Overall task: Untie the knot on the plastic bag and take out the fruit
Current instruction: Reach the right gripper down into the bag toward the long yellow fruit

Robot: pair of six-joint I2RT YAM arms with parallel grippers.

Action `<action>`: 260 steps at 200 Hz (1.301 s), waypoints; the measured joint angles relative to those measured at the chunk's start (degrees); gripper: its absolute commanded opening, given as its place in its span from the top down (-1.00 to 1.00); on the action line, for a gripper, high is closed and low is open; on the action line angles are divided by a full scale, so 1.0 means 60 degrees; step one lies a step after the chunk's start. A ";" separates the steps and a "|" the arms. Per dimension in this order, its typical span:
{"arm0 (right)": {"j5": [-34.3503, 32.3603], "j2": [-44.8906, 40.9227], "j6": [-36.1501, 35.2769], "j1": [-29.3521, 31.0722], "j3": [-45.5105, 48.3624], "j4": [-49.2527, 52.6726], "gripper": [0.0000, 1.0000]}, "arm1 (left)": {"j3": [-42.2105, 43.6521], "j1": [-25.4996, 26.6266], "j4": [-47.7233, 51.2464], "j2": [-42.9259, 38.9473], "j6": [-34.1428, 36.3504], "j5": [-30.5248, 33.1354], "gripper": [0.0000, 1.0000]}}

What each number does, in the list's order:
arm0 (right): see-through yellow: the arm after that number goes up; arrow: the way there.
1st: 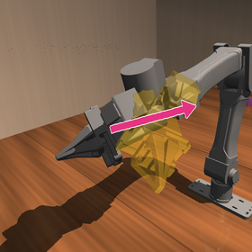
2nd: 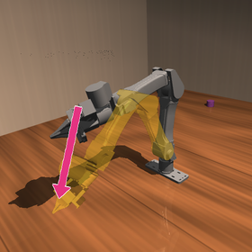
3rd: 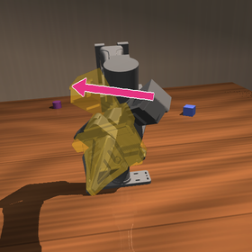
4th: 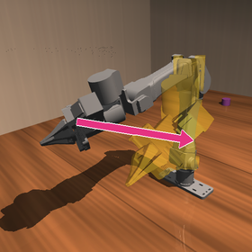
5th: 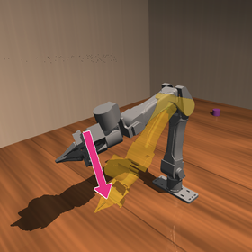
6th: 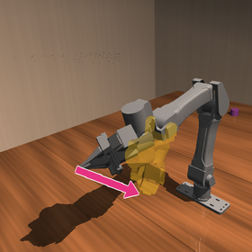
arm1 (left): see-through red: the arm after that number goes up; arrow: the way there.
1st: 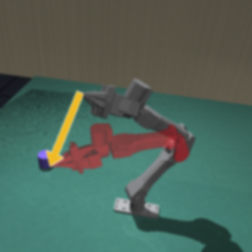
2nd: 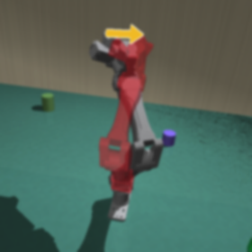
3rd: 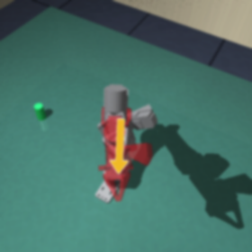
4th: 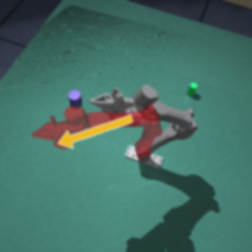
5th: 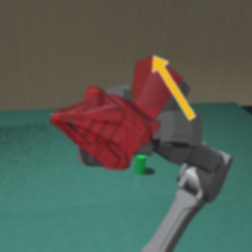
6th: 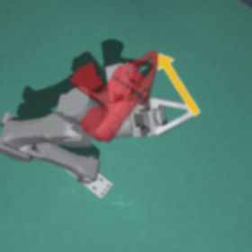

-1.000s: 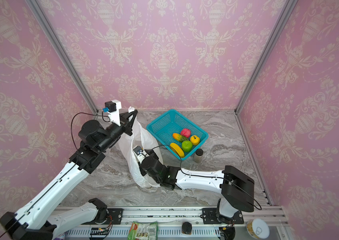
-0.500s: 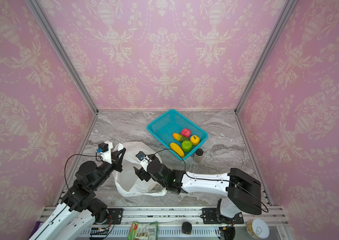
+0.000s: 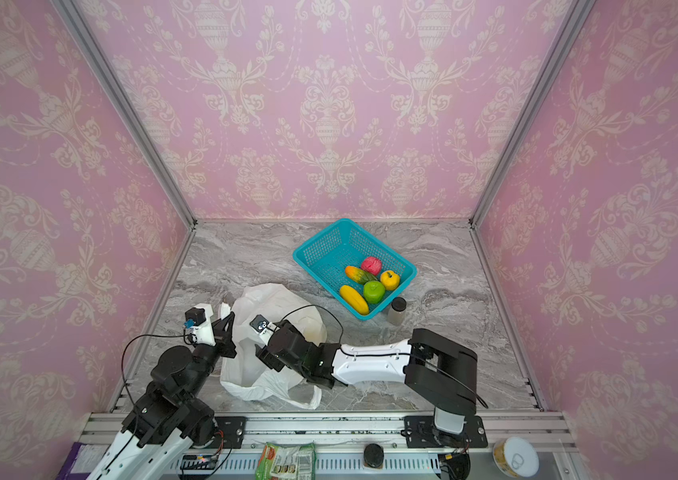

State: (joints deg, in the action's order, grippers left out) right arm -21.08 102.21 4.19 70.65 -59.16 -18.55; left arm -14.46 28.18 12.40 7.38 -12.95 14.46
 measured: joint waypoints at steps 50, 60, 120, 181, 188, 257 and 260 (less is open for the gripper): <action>-0.1399 0.0248 -0.0321 -0.0131 0.0124 -0.0091 -0.48 | 0.0328 0.0000 0.0153 -0.0175 -0.0004 0.0299 1.00; -0.1614 0.0229 -0.0353 -0.0233 0.0244 -0.0204 -0.50 | 0.0368 0.0000 0.0106 -0.0084 -0.0004 0.0299 1.00; -0.2361 -0.0492 -0.0765 -0.0273 0.0882 -0.0390 -0.26 | 0.0572 0.0000 -0.0255 0.0215 -0.0004 0.0146 1.00; -0.1155 -0.0623 -0.1453 0.1038 -0.0051 0.0237 0.27 | 0.0441 0.0000 -0.0852 0.0401 0.0000 -0.0106 1.00; -0.1093 -0.0550 -0.1457 0.1038 -0.0138 0.0321 0.27 | 0.0342 0.0000 -0.0987 0.0557 0.0000 -0.0146 1.00; -0.0794 0.0036 -0.1424 0.0998 -0.0397 0.1300 0.20 | -0.1264 -0.0153 -0.1738 0.2696 0.0251 -0.0637 1.00; -0.0790 0.0051 -0.1424 0.0998 -0.0397 0.1311 0.19 | -0.1297 -0.0131 -0.1796 0.2714 0.0248 -0.0692 1.00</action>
State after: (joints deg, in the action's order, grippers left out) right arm -25.82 102.52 -4.36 76.64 -61.54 -10.68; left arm -22.24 27.40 1.63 23.66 -11.46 10.31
